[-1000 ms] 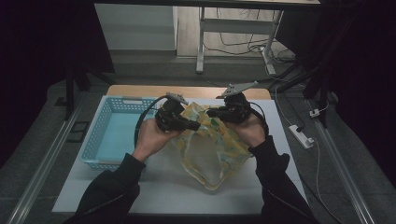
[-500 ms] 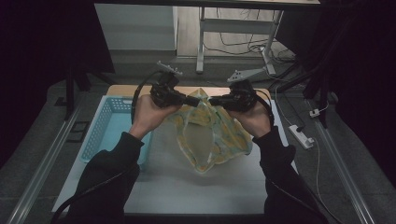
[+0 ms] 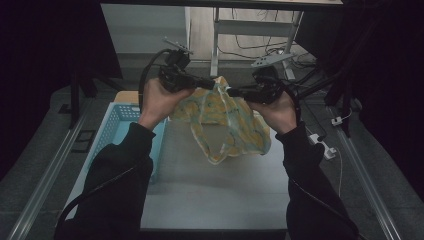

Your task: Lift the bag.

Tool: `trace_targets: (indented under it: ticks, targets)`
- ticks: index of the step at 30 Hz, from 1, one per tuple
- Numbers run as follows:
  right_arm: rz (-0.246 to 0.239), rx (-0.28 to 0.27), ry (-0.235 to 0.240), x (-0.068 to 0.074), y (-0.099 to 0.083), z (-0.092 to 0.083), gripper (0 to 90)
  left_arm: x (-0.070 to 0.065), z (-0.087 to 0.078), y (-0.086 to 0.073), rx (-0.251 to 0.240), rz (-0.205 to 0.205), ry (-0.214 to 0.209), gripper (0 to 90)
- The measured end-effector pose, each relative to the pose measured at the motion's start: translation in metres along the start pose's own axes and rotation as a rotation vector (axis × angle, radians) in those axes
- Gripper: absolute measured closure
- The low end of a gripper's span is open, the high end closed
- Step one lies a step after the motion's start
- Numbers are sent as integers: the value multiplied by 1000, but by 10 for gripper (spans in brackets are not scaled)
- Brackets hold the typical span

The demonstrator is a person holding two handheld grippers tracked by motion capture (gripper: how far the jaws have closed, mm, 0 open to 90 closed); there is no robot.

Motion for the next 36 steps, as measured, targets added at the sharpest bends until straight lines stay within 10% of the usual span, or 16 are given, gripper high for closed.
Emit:
trace_targets:
  ticks: [15, 36]
  targets:
    - [9, -57, -31, -8, 28, -25, 900, 12, -12, 16, -88, -1, 58, 898]
    - [81, 42, -58, -34, -31, 44, 879, 46, 74, -22, 42, -6, 115, 883]
Point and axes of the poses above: each handheld gripper's, and its own axes: z roughly forward along the jaws, y roughly out of its top, x roughly to its left, the point moved 9 cm from there along z, roughly forward along the jaws, and after that the axes turned 10 degrees about x, right-handed, at the moved point
